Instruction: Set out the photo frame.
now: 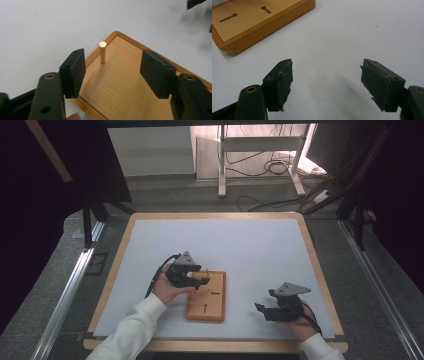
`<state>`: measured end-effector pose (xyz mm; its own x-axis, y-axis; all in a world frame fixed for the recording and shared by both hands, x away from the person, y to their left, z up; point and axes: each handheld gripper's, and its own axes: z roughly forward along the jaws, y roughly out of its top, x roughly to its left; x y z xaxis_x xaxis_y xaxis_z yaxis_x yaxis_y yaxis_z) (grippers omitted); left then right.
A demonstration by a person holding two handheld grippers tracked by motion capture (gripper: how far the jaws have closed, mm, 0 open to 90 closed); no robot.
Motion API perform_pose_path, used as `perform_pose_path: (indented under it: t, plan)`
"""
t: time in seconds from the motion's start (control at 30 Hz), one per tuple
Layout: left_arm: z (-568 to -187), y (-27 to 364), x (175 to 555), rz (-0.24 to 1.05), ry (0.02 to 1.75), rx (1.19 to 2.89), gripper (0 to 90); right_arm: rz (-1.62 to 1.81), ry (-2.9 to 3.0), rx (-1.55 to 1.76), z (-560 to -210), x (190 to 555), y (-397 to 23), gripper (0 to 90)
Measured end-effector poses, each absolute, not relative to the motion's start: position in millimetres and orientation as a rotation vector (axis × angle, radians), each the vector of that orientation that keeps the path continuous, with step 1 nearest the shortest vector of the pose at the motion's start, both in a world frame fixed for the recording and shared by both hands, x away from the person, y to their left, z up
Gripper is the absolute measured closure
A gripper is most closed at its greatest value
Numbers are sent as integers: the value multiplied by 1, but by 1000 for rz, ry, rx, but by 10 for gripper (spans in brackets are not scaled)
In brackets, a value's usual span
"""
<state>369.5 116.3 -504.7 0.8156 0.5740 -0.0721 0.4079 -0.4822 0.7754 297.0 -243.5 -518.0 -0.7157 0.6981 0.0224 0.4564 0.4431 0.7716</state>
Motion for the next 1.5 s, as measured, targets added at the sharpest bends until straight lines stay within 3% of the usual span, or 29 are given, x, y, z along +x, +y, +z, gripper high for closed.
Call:
perform_pose_path:
  t: [0.3,1.0,1.5]
  plan:
    - [-515,112,385,220,715,2147,465,1136,2412,985,-520,298,-241,254]
    - [-523,101,394,213,697,2160,836,1137,2424,967,-521,298,-237,253]
    - [-521,103,402,103,744,2167,839,1145,2414,949,-519,296,-233,253]
